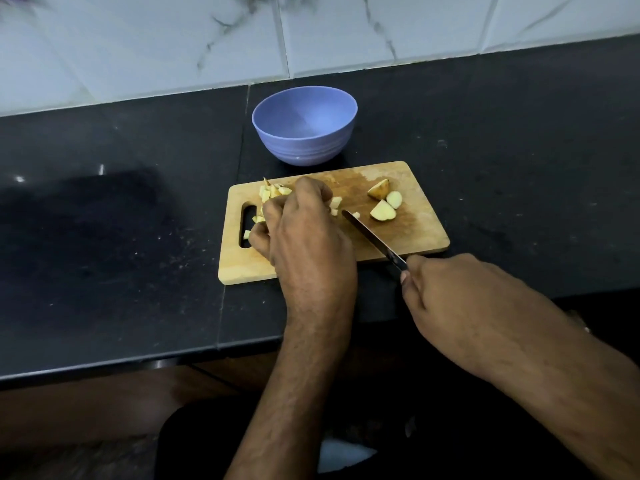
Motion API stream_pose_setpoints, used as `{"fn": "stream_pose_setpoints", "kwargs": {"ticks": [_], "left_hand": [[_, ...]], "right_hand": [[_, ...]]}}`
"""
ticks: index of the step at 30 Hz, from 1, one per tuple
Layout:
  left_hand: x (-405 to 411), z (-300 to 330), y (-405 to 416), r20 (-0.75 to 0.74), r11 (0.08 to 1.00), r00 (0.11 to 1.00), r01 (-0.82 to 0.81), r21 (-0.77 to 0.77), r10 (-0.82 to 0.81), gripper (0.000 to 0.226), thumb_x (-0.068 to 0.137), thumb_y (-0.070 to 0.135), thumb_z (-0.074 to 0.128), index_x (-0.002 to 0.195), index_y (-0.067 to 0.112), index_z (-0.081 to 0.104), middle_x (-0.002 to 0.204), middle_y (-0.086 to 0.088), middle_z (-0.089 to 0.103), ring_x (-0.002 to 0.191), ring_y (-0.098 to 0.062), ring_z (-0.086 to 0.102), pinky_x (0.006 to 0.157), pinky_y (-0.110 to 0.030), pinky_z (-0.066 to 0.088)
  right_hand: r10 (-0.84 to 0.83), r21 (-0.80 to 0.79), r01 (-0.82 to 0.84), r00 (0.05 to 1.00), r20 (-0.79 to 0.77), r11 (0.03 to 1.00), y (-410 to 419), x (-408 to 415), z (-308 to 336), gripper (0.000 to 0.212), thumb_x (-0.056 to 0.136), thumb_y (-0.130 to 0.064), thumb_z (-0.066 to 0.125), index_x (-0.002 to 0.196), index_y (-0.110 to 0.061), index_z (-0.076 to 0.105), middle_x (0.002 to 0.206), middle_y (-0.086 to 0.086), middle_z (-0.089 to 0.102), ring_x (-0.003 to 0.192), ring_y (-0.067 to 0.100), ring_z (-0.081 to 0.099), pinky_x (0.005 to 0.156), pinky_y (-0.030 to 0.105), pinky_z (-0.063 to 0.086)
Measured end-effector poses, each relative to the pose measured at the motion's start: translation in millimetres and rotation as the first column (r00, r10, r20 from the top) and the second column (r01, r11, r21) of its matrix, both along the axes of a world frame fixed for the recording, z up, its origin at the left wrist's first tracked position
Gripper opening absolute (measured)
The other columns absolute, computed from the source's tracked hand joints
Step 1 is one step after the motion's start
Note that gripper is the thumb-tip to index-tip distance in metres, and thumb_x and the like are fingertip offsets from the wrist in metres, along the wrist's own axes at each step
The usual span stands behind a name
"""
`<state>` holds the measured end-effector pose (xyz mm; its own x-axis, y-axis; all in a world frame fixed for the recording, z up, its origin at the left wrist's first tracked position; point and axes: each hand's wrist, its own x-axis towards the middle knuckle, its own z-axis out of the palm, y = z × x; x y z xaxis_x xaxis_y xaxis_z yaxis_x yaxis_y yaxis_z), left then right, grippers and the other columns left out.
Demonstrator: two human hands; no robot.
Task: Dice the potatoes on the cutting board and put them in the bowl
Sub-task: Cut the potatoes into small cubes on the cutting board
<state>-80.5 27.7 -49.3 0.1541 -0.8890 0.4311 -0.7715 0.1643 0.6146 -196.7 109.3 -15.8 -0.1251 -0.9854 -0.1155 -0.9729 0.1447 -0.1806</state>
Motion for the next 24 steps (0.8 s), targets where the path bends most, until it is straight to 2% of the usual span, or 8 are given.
{"fn": "stream_pose_setpoints", "kwargs": {"ticks": [4,8,12,15,20,22,24], "left_hand": [[1,-1,-1,0.024,0.999,1.000,0.013,0.030,-0.014,0.025,0.094,0.013,0.056,0.113,0.028,0.061,0.116,0.011,0.063,0.120,-0.015,0.042,0.107,-0.046,0.024],[0,-3,-2,0.088,0.997,0.994,0.060,0.043,-0.064,0.020,0.097,0.031,0.058,0.117,0.028,0.062,0.124,0.004,0.056,0.123,-0.019,0.039,0.103,-0.045,0.023],[-5,-4,-6,0.213,0.989,0.967,0.136,0.050,-0.143,0.020,0.094,0.040,0.064,0.112,0.033,0.068,0.129,0.003,0.052,0.126,-0.022,0.037,0.101,-0.046,0.023],[-9,-1,-12,0.242,0.993,0.965,0.086,0.083,-0.104,0.016,0.097,0.037,0.060,0.106,0.032,0.071,0.131,0.002,0.053,0.129,-0.022,0.036,0.104,-0.047,0.022],[-7,-3,-19,0.240,0.995,0.970,-0.060,0.078,0.040,0.017,0.098,0.021,0.055,0.107,0.025,0.069,0.125,0.001,0.058,0.126,-0.025,0.040,0.104,-0.050,0.028],[-8,-3,-19,0.223,0.995,0.973,-0.070,0.073,0.052,0.025,0.096,0.010,0.054,0.112,0.025,0.067,0.125,0.001,0.059,0.126,-0.025,0.041,0.104,-0.049,0.026],[-8,0,-17,0.188,0.998,0.982,-0.018,0.053,0.008,0.029,0.094,0.008,0.053,0.115,0.026,0.064,0.124,0.002,0.060,0.124,-0.024,0.042,0.103,-0.048,0.025]], "right_hand": [[0.034,-0.094,-0.032,0.999,0.026,0.995,3,-2,-4,0.034,0.103,-0.045,0.024,0.095,-0.029,0.053,0.064,-0.007,0.052,0.053,0.008,0.054,0.050,0.026,0.045],[0.015,-0.125,0.003,0.990,0.139,0.992,-1,-8,-1,0.034,0.103,-0.043,0.029,0.073,-0.031,0.041,0.056,-0.006,0.051,0.045,0.008,0.051,0.045,0.018,0.032],[-0.076,-0.089,0.110,0.944,0.322,0.990,-12,-12,-2,0.035,0.104,-0.042,0.032,0.084,-0.024,0.054,0.051,-0.002,0.056,0.035,0.013,0.056,0.037,0.021,0.044],[-0.130,-0.050,0.165,0.901,0.414,0.985,-16,-14,-2,0.034,0.104,-0.042,0.032,0.087,-0.023,0.055,0.050,0.001,0.059,0.034,0.017,0.060,0.035,0.027,0.051],[-0.127,-0.077,0.161,0.934,0.334,0.984,-16,-14,-5,0.035,0.104,-0.043,0.031,0.093,-0.023,0.058,0.051,0.000,0.059,0.036,0.009,0.058,0.039,0.021,0.049],[-0.125,-0.085,0.161,0.936,0.330,0.983,-16,-15,-5,0.035,0.104,-0.043,0.031,0.092,-0.023,0.058,0.051,-0.001,0.058,0.037,0.009,0.058,0.041,0.022,0.051],[-0.116,-0.099,0.154,0.942,0.316,0.983,-15,-14,-5,0.036,0.104,-0.042,0.030,0.091,-0.023,0.057,0.052,-0.001,0.059,0.038,0.009,0.058,0.041,0.023,0.051]]}}
